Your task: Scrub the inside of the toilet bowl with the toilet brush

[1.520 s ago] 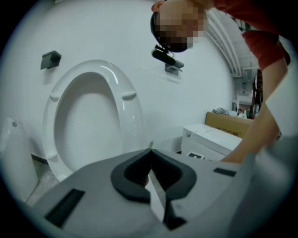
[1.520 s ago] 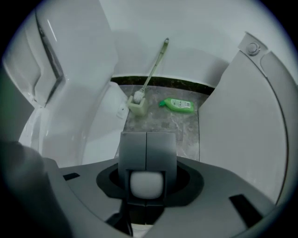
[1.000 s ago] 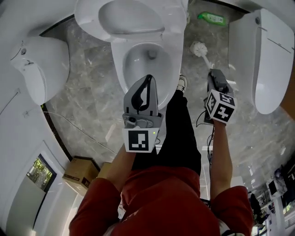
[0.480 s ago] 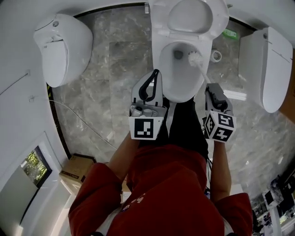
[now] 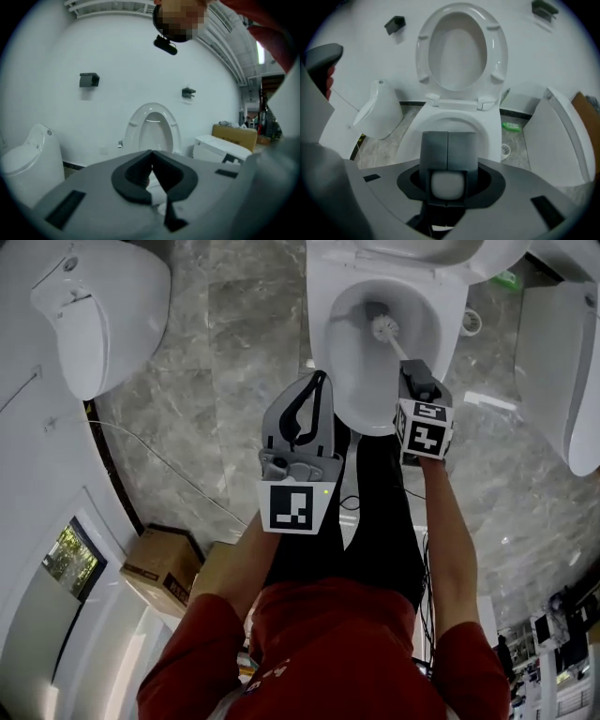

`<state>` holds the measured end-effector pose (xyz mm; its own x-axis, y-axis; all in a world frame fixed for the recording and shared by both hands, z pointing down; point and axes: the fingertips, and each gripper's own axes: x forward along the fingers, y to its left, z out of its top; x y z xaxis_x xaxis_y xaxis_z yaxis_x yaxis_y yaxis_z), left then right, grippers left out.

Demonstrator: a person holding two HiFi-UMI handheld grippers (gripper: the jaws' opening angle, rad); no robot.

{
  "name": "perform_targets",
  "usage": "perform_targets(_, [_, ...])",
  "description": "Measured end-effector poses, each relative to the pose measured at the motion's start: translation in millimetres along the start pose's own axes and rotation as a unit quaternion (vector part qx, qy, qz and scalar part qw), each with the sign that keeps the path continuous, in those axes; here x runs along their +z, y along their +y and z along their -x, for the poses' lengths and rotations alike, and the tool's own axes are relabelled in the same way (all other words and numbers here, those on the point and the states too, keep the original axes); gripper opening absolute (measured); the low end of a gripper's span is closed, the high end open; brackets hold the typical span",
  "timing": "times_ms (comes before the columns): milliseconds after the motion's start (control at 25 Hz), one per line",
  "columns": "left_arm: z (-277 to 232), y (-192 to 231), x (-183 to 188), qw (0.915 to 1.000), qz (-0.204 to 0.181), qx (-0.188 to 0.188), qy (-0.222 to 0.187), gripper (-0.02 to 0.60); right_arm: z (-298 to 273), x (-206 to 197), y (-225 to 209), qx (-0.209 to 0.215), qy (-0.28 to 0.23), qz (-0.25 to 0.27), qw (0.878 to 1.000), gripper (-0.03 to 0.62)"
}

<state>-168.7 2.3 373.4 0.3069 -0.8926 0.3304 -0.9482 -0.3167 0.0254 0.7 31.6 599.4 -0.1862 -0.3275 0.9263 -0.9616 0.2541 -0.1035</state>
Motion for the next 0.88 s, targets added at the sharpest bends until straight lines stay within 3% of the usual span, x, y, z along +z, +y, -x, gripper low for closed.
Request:
perform_targets(200, [-31,-8,-60,0.9998,-0.004,-0.012,0.012,0.0,-85,-8,-10,-0.006,0.013,-0.068,0.998,0.158])
perform_targets(360, [-36,2,-84,0.9994,-0.005,-0.001,0.036,0.0,-124,-2,-8,-0.003,0.023,-0.11,0.994,0.158])
perform_targets(440, [-37,5,-88,0.9994,-0.004,0.008,0.035,0.0,-133,5,-5,-0.004,0.031,-0.048,0.998,0.158])
perform_targets(480, [-38,6,-89,0.9993,-0.004,0.011,0.034,0.0,-136,9,-1,-0.006,0.032,0.026,0.999,0.158])
perform_targets(520, [-37,6,-90,0.9993,-0.002,0.014,0.035,0.001,-139,9,4,-0.01,0.034,0.123,0.992,0.158])
perform_targets(560, [-35,6,-91,0.9992,0.002,0.016,0.037,0.0,-142,6,10,-0.016,0.036,0.237,0.971,0.158])
perform_targets(600, [-33,5,-90,0.9991,0.004,0.018,0.038,0.0,-145,1,16,-0.024,0.038,0.357,0.933,0.159])
perform_targets(680, [-31,5,-86,0.9991,0.005,0.02,0.038,0.0,-149,-9,22,-0.04,0.038,0.559,0.827,0.16])
perform_targets(720, [-30,7,-84,0.9991,0.005,0.023,0.036,0.0,-150,-12,23,-0.045,0.034,0.614,0.787,0.16])
perform_targets(760, [-29,8,-82,0.9991,0.005,0.026,0.035,0.0,-151,-13,22,-0.046,0.033,0.628,0.776,0.16])
perform_targets(800, [-28,10,-81,0.999,0.005,0.029,0.034,0.0,-151,-13,21,-0.041,0.034,0.596,0.801,0.16])
perform_targets(840, [-26,12,-81,0.9989,0.005,0.032,0.035,0.0,-150,-9,18,-0.032,0.038,0.518,0.854,0.16])
perform_targets(880, [-25,14,-82,0.9988,0.005,0.035,0.035,0.0,-148,-3,15,-0.019,0.041,0.398,0.916,0.16])
